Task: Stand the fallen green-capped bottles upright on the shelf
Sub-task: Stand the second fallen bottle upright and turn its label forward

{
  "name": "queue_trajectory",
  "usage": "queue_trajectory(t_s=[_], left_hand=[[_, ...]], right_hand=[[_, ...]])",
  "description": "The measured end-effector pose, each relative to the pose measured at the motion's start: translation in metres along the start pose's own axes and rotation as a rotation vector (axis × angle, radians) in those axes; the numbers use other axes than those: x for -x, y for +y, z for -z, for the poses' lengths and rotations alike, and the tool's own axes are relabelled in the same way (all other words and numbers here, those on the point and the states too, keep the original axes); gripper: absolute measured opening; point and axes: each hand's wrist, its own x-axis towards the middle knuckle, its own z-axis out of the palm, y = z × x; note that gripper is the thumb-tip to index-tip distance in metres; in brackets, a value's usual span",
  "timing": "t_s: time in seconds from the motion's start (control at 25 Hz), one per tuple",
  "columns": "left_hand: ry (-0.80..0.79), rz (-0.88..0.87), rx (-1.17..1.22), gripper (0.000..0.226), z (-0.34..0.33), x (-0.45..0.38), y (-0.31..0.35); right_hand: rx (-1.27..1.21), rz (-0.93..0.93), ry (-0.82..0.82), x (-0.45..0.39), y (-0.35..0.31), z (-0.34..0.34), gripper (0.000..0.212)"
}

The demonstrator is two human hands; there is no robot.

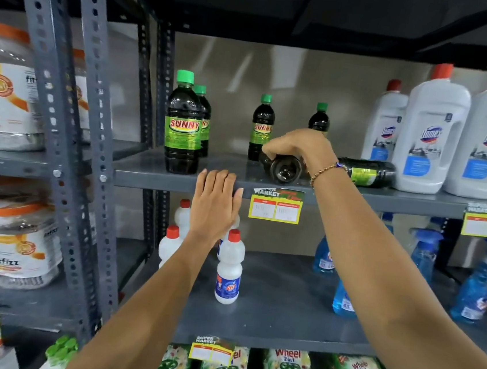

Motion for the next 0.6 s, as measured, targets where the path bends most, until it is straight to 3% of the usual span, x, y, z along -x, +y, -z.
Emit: queue_trajectory(t_s=[0.12, 0.32, 0.44, 0.6], left_hand=[[0.011, -0.009, -0.007, 0.038, 0.001, -0.001, -0.001], [-0.018, -0.024, -0.035, 0.046, -0.002, -0.001, -0.008], [0.011, -0.021, -0.052, 0.044, -0.005, 0.000, -0.008], [0.052, -0.020, -0.013, 0.040, -0.009, 0.000, -0.008]], right_hand=[[0.249, 0.080, 0.162, -0.007, -0.020, -0.010, 0.022], [0.425, -0.001, 0.221, -0.033, -0.019, -0.046, 0.029], [0.097, 0.059, 0.361, -0.051, -0.002, -0.045, 0.041], [-0.672, 0.160, 0.496, -0.067, 0.006, -0.066, 0.066]])
